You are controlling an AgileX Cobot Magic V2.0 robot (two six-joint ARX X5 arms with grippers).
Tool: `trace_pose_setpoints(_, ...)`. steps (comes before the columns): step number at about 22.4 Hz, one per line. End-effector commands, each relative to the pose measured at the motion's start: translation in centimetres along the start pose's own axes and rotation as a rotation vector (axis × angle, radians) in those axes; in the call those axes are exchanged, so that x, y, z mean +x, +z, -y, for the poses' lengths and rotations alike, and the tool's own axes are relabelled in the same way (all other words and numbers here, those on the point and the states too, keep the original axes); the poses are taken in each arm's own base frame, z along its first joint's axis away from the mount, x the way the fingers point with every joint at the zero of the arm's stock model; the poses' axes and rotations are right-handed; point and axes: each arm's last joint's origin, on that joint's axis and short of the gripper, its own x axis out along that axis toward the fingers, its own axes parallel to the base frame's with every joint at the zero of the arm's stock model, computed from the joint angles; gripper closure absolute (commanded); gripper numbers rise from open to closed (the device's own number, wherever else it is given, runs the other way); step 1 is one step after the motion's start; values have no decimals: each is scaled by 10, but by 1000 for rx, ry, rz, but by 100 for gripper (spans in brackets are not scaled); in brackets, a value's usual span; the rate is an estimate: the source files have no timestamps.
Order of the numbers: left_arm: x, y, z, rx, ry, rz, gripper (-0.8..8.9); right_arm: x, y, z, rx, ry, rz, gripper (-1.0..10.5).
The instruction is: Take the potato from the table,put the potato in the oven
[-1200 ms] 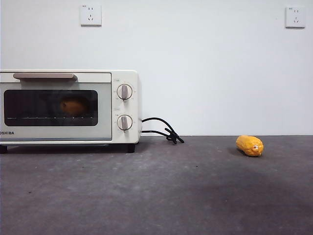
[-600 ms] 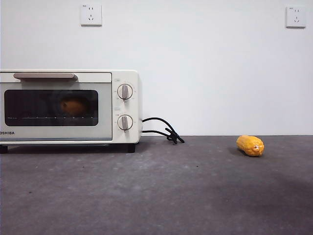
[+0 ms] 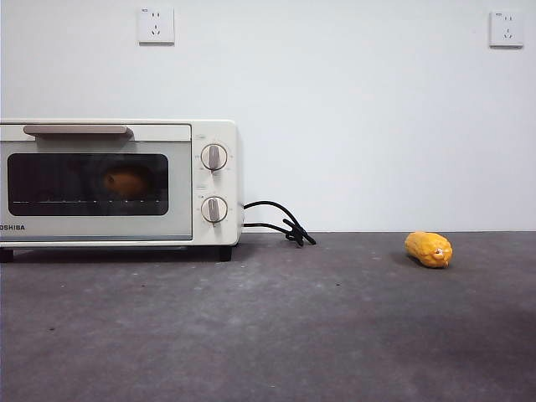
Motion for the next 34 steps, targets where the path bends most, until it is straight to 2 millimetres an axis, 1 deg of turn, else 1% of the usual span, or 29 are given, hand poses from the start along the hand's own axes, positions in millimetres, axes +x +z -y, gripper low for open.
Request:
trace_pose_setpoints(1, 1, -3, 0, -10, 0, -6, 817, 1, -3, 0, 5, -1, -8, 945)
trace_pose_setpoints(9, 1, -3, 0, -10, 0, -8, 818, 1, -2, -9, -9, 71, 0, 945)
trace_pose_setpoints(11, 1, -3, 0, -10, 0, -8, 818, 1, -2, -8, 40, 34, -8, 945)
trace_pose_setpoints(13, 1, -3, 0, -10, 0, -8, 818, 1, -3, -6, 112, -44, -11, 945)
trace_pose_setpoints(14, 1, -3, 0, -10, 0, -8, 818, 1, -2, -5, 119, -64, -10, 945)
trace_pose_setpoints(34, 1, -3, 0, -10, 0, -8, 818, 1, -2, -6, 115, -49, -8, 945)
